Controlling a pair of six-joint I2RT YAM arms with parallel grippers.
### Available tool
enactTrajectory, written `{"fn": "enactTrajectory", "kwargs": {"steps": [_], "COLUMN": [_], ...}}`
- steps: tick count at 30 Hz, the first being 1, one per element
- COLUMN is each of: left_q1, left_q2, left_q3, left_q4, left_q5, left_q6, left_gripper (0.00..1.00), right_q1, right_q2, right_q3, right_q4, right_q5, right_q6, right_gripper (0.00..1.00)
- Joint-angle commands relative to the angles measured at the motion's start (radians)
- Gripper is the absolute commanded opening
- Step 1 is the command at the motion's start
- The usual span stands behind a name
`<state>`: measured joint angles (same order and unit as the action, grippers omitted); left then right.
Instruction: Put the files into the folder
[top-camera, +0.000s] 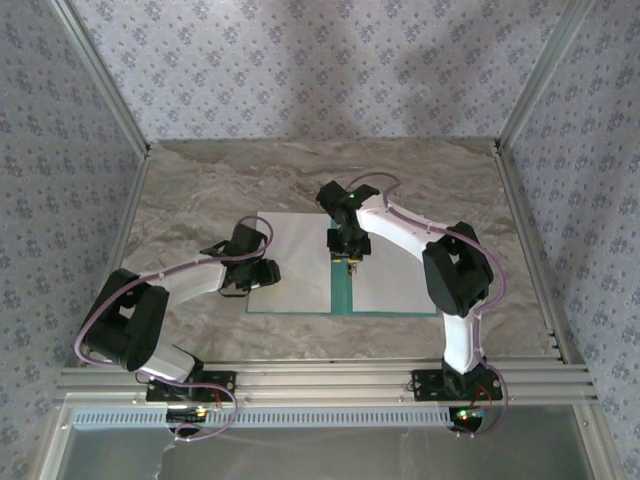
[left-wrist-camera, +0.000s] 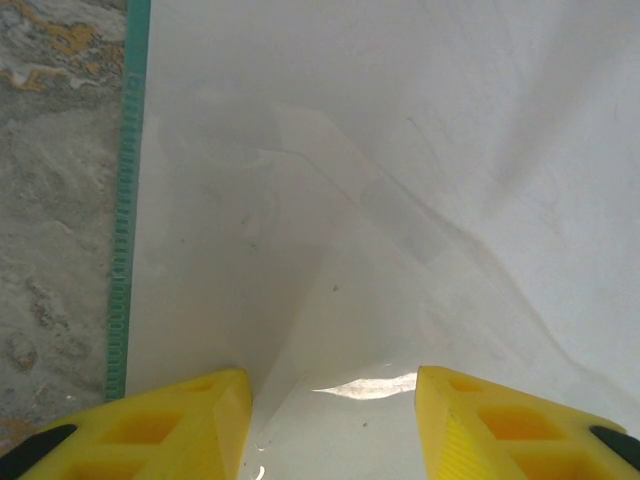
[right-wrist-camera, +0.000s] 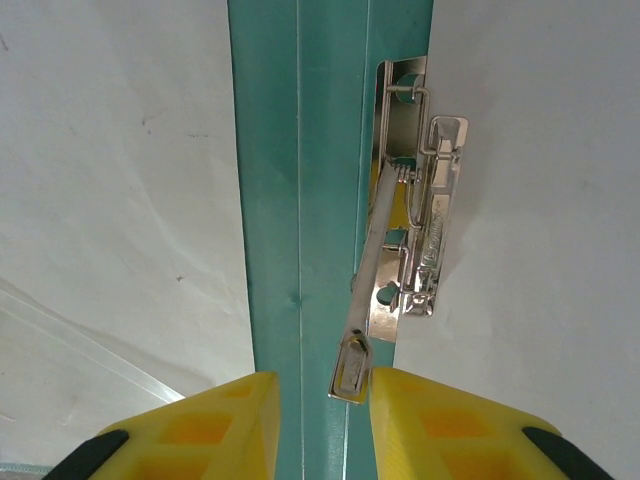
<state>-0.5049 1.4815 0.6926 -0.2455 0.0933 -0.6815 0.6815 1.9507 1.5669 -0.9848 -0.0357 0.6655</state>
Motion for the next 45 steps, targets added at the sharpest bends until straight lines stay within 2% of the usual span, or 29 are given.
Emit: {"fn": "enactTrajectory", "kwargs": {"steps": [1, 10, 13, 22, 32, 43, 45], "left_q1": [0.0, 0.002, 0.002, 0.002, 0.001, 0.003, 0.002], "left_q2": [0.034, 0.033, 0.034, 0.037, 0.039, 0.042, 0.041], "left_q3": [-0.015, -0.014, -0.015, -0.014, -0.014, -0.012, -0.011], "left_q4": [-0.024, -0.029, -0.031, -0.031, -0.033, -0.04, -0.04], "left_q5": [0.024, 0.023, 0.022, 0.022, 0.024, 0.023, 0.023], "left_q6": [0.013, 0.016, 0.017, 0.017, 0.017, 0.023, 0.023], "left_gripper": [0.49, 0.49, 0.49, 0.49, 0.49, 0.49, 0.49], "right_q1": [0.007, 0.008, 0.007, 0.007, 0.008, 0.008, 0.007], "right_q2": [0.019, 0.038, 0.046, 0.061, 0.082, 0.106, 0.108], "right_q3": [0.049, 0.076, 0.079, 0.086, 0.11, 0.143, 0.152], "right_q4": [-0.063, -0.093, -0.095, -0.103, -0.136, -0.176, -0.183], "right_q5": [0.036, 0.057, 0.054, 0.048, 0.058, 0.078, 0.08], "right_q6": [-0.002, -0.007, -0.011, -0.016, -0.024, -0.027, -0.027], "right_gripper": [0.3, 0.29, 0.22, 0.16, 0.21, 0.2, 0.24]}}
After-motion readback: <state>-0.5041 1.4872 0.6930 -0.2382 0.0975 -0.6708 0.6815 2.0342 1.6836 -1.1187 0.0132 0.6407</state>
